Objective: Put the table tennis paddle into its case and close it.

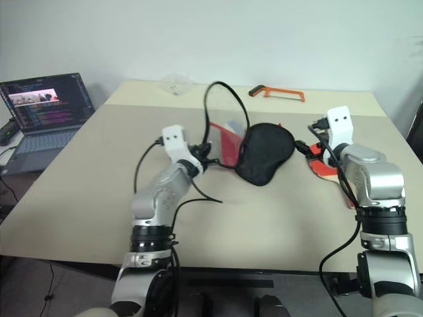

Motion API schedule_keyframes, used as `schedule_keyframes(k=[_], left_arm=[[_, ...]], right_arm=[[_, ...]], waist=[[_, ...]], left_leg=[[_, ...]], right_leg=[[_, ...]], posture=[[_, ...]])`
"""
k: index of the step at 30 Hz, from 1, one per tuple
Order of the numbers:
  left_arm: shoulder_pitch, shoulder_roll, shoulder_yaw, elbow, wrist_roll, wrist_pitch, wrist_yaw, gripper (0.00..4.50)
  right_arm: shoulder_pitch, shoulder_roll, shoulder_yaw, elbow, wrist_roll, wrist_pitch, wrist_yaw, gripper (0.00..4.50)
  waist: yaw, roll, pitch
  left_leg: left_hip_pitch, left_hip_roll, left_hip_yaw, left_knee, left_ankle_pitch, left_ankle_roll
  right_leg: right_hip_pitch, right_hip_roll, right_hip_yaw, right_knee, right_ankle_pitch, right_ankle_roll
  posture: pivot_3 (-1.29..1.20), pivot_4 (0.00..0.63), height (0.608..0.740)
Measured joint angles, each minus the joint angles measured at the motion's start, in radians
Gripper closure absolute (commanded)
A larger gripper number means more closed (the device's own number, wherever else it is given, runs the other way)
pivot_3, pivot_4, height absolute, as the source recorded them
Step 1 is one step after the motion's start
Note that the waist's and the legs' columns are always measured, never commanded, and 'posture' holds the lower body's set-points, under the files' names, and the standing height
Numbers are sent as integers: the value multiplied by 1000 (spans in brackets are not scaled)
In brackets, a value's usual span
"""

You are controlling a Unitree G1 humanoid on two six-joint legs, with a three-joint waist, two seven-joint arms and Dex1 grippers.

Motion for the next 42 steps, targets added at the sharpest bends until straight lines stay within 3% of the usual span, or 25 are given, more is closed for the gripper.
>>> schedule_keyframes(k=[6,14,25,42], left_arm=[[-31,-53,-16,8,1,6,47,4458],[-32,-45,-6,-33,0,53,94,4458],[20,-62,74,-125,-70,241,151,4458],[17,-69,82,-123,-178,185,298,4458]], right_arm=[[0,1,2,0,-1,8,-3,0],[1,1,1,-2,0,21,-3,0],[7,1,20,-9,0,28,10,0],[9,2,65,-9,-13,28,20,0]], waist=[[-1,0,0],[-1,0,0],[0,0,0],[0,0,0]], left_leg=[[0,0,0,0,0,0],[0,0,0,0,0,0],[0,0,0,0,0,0],[0,0,0,0,0,0]], right_leg=[[0,0,0,0,0,0],[0,0,0,0,0,0],[0,0,0,0,0,0],[0,0,0,0,0,0]], posture=[[0,150,740],[0,150,740],[0,150,740],[0,150,740]])
